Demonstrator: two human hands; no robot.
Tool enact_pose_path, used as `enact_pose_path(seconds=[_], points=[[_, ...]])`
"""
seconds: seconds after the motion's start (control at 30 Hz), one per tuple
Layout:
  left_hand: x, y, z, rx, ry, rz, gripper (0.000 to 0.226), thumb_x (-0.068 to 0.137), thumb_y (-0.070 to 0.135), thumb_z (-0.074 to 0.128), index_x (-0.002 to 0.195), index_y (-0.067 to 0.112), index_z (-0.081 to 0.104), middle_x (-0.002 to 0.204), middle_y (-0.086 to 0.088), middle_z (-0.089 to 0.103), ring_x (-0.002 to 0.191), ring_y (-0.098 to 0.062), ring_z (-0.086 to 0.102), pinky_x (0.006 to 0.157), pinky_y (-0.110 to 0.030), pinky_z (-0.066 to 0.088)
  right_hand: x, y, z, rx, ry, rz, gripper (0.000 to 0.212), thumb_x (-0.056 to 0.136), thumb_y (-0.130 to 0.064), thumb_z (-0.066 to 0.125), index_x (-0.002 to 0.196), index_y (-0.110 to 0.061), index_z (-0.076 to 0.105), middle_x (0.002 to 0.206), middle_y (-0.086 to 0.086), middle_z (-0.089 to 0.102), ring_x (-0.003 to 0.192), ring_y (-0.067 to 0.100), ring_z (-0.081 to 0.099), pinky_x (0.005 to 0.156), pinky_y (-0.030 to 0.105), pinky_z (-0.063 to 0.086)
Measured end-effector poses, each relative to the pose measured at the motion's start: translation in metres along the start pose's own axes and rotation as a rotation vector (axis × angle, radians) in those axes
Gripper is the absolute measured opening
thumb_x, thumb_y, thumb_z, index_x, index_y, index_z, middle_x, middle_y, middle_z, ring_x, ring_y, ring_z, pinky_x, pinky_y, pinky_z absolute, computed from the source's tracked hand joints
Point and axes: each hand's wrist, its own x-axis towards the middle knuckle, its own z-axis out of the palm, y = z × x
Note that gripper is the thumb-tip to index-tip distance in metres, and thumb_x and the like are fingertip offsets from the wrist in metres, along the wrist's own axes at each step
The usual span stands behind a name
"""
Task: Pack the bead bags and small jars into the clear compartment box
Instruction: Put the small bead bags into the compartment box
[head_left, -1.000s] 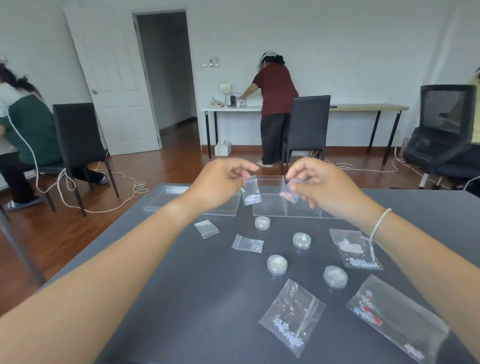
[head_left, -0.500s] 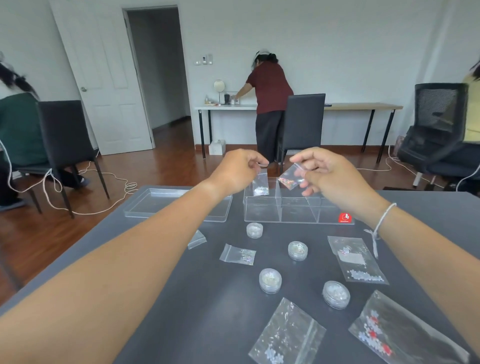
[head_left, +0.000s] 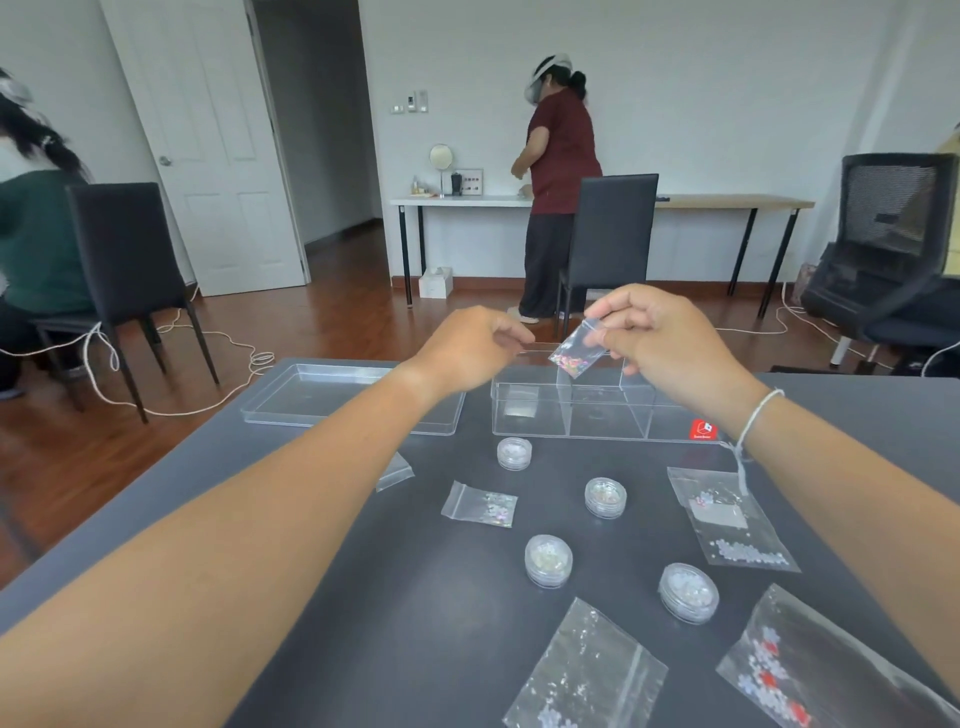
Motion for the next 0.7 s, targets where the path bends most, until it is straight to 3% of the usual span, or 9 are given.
enact_pose_path(seconds=[0.1,0.23,0.4,0.53,0.63,0.7], points=[[-0.013,-0.005,-0.010,-0.016,0.085,0.039,0.026,0.086,0.010,0.051,0.099,0.023,0.068,0.099,0.003,0.067,0.085,-0.006,0.059,0.076,-0.010,0.039,0.004,0.002,0.007,-0.029,-0.013,0.002,0.022,0.083,-0.006,0.057,0.077,-0.027,0.057,0.071,-0.010,0.065,0.062,0.009,0.052,0.059,0.025,0.044],[-0.039,-0.014,-0.026,0.010,0.160,0.071,0.026,0.085,0.008,0.053,0.100,0.024,0.068,0.091,0.007,0.064,0.064,0.014,0.052,0.062,0.003,0.034,0.012,0.004,0.020,-0.068,-0.024,-0.005,0.026,0.082,-0.005,0.056,0.075,-0.029,0.059,0.067,-0.015,0.065,0.048,-0.006,0.050,0.044,0.008,0.038],[-0.077,-0.026,-0.053,-0.006,0.200,0.042,0.023,0.084,0.011,0.057,0.096,0.027,0.068,0.098,0.006,0.066,0.070,-0.003,0.051,0.064,0.002,0.034,0.022,0.006,0.033,-0.118,-0.053,0.020,0.018,0.078,-0.004,0.057,0.083,-0.019,0.065,0.055,-0.014,0.064,0.041,-0.007,0.048,0.036,0.005,0.030],[-0.102,-0.045,-0.069,0.032,0.137,-0.062,0.015,0.085,0.021,0.059,0.088,0.031,0.069,0.093,0.003,0.068,0.076,-0.023,0.053,0.061,-0.011,0.040,0.025,0.005,0.040,-0.165,-0.133,0.045,0.017,0.079,-0.005,0.056,0.080,-0.019,0.065,0.052,-0.013,0.065,0.035,-0.005,0.045,0.035,0.005,0.030],[-0.111,-0.057,-0.073,0.091,0.035,-0.097,0.012,0.082,0.023,0.063,0.084,0.035,0.068,0.083,0.015,0.064,0.066,0.000,0.052,0.060,-0.001,0.036,0.027,0.004,0.045,-0.229,-0.195,0.046,0.015,0.081,-0.008,0.057,0.082,-0.018,0.068,0.078,0.003,0.069,0.057,-0.002,0.056,0.050,0.011,0.037],[-0.112,-0.061,-0.073,0.131,-0.040,-0.112,0.010,0.080,0.027,0.064,0.086,0.035,0.067,0.083,0.019,0.062,0.064,0.012,0.051,0.061,0.001,0.034,0.029,0.003,0.048,-0.268,-0.199,0.052,0.015,0.082,-0.009,0.057,0.080,-0.020,0.068,0.089,0.005,0.070,0.083,0.014,0.063,0.072,0.022,0.048]])
